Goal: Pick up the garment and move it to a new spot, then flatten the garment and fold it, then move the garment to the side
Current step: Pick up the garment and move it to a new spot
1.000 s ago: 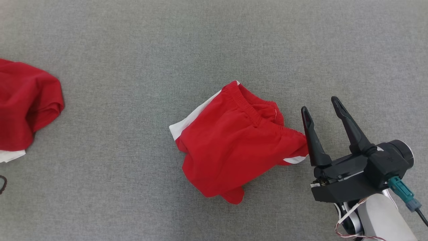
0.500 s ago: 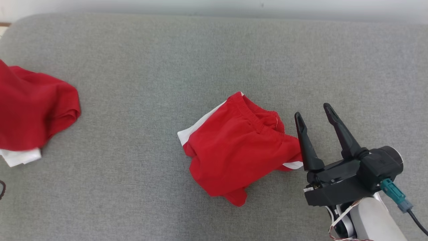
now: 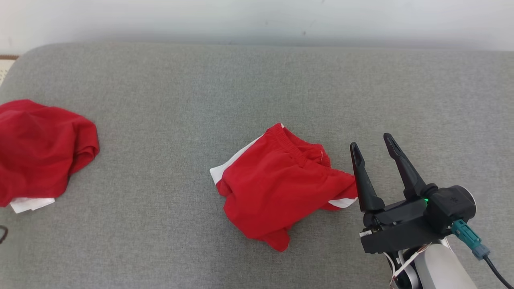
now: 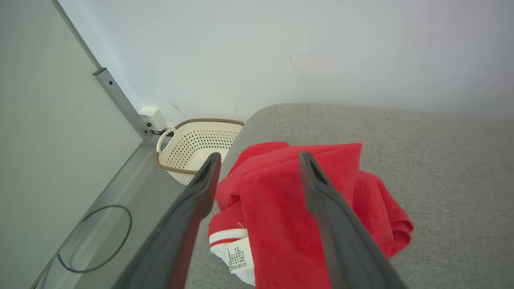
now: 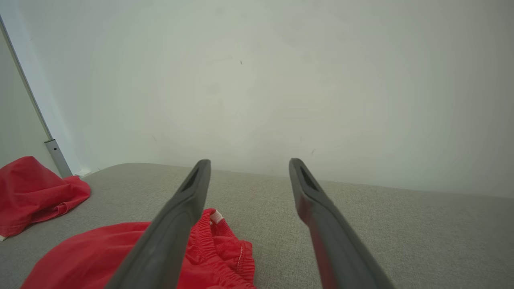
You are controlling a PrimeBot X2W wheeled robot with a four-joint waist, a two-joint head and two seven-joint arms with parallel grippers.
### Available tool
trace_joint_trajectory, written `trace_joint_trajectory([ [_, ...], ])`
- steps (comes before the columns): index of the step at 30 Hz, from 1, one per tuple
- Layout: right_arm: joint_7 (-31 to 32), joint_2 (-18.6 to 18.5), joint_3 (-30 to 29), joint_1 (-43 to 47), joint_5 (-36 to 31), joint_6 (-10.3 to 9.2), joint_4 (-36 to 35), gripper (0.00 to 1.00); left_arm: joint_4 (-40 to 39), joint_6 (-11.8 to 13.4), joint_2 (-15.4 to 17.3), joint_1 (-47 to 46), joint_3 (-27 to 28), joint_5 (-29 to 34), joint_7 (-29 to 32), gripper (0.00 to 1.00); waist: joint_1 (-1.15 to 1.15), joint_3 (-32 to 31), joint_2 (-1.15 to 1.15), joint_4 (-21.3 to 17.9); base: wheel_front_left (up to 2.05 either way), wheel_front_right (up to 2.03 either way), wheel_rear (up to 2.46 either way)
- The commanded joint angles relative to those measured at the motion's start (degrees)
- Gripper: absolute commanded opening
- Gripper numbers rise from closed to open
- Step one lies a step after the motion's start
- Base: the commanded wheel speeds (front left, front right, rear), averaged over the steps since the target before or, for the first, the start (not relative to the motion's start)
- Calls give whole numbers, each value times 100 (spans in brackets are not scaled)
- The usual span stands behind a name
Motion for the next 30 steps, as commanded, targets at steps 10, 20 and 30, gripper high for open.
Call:
trace_joint_trajectory([
  [10,-3,126,-268,192,62,0,155,100,-939,35,-50,283,52,-76,-538,100,0,-304,0,-304,0,0,0],
  [20,-3,204,-516,272,23,0,232,100,-2500,308,-302,1008,210,71,-618,100,0,-372,0,-588,0,0,0],
  [30,-3,241,-774,346,43,0,307,100,-4038,608,-782,2077,611,264,-611,100,0,-421,0,-806,0,0,0],
])
